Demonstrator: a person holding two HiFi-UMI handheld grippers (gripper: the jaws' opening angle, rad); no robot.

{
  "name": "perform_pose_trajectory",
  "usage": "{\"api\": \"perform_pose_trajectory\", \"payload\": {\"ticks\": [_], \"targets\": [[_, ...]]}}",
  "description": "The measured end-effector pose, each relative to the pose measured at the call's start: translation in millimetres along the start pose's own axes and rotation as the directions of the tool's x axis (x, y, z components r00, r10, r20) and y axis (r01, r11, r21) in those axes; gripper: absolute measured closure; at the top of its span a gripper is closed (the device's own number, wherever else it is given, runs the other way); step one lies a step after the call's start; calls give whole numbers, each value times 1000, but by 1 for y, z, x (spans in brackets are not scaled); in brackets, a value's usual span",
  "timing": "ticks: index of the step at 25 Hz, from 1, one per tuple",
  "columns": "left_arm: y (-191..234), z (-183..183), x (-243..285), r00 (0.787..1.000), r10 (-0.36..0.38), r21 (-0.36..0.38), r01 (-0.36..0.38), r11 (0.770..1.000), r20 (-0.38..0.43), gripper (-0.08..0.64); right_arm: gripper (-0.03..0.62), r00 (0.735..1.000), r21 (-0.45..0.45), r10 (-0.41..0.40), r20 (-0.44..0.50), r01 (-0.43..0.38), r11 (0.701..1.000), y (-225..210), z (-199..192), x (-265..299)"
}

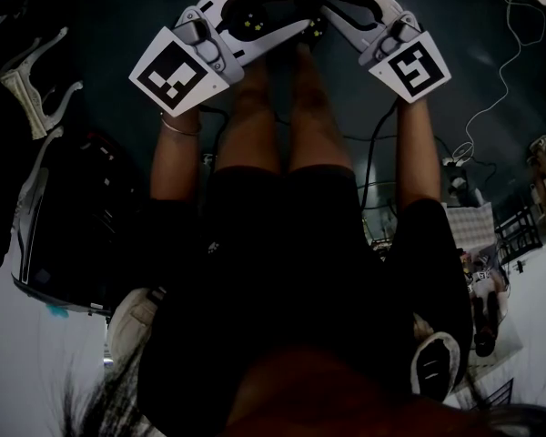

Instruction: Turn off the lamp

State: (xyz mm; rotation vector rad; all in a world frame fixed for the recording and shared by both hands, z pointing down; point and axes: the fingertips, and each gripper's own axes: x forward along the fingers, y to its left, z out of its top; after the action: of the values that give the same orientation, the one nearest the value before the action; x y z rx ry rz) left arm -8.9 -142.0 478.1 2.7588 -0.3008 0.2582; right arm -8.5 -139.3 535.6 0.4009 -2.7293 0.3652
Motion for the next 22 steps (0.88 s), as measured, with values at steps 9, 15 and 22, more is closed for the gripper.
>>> {"api": "perform_pose_trajectory", "payload": {"ticks": [9,15,22], "targets": [[-2,4,0,1000,10,22,-10,1000,19,446,586,997,93,59,43,-62,994,11,3,3],[-2,9,0,999,2,-10,-1,1000,54,446,588,988,223,96,124,-122,967,18,8,-2],[-3,12,0,996,-31,-65,37,997,84,446,588,964,327,119,239,-195,925,22,16,-8]]}}
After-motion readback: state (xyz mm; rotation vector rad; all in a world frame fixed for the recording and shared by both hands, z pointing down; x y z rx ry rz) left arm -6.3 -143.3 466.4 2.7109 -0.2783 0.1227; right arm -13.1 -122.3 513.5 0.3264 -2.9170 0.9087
